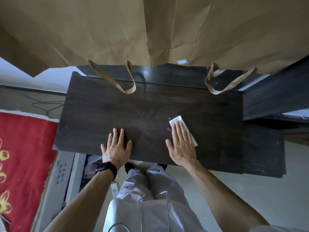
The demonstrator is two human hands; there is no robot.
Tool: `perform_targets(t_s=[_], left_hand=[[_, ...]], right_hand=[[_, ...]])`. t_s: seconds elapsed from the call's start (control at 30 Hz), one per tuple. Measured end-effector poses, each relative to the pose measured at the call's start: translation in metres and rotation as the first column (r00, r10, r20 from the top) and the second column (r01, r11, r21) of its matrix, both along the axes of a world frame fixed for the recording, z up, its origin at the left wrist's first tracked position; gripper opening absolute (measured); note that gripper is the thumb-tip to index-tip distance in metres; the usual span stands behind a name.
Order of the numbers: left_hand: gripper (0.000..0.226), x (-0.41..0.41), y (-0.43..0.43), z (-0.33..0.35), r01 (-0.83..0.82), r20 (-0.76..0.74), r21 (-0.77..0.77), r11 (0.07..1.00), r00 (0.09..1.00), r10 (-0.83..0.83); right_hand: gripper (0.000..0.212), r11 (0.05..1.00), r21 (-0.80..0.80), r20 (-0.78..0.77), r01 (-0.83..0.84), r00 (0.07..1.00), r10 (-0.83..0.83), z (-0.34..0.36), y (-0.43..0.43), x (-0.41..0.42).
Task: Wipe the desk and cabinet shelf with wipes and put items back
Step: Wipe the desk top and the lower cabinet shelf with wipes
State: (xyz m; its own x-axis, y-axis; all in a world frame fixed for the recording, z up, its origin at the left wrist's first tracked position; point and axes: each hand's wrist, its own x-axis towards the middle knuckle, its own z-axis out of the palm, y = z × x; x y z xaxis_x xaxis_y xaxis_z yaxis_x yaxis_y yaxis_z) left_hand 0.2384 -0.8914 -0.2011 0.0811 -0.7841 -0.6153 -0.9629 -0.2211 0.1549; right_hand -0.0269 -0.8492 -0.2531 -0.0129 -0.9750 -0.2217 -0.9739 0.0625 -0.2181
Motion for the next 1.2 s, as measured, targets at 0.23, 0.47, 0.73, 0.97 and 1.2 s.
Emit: perform_targets(t_s=[0.23, 0.47, 0.73, 0.97, 1.2], left_hand=[[0.069, -0.006, 0.0, 0.003, -0.025, 0.005, -0.016, 1.0, 1.0, 0.025], [0.067, 0.005, -0.004, 0.006, 0.033, 0.018, 0.051, 0.998, 0.999, -0.034], [0.066, 0.014, 0.008, -0.002, 0.078, 0.0, -0.057, 0.995, 0.997, -0.078], [0.068, 0.038, 0.022, -0.003, -0.033, 0.053, -0.053, 0.998, 0.998, 0.036], [0.069, 0.038, 0.014, -0.002, -0.053, 0.047, -0.023, 0.998, 0.997, 0.054]], right_hand=[[0.078, 0.822, 0.055, -0.03, 0.567, 0.824, -0.566, 0.003, 0.001, -0.099], [0.077, 0.892, 0.029, 0.045, 0.451, 0.891, -0.452, 0.008, -0.081, -0.04], [0.068, 0.973, -0.023, 0.111, -0.232, 0.966, 0.233, 0.005, -0.008, 0.019], [0.074, 0.913, 0.029, -0.02, 0.407, 0.913, -0.406, 0.003, -0.071, -0.062], [0.061, 0.993, -0.109, 0.138, -0.038, 0.989, 0.053, 0.002, -0.083, 0.075]])
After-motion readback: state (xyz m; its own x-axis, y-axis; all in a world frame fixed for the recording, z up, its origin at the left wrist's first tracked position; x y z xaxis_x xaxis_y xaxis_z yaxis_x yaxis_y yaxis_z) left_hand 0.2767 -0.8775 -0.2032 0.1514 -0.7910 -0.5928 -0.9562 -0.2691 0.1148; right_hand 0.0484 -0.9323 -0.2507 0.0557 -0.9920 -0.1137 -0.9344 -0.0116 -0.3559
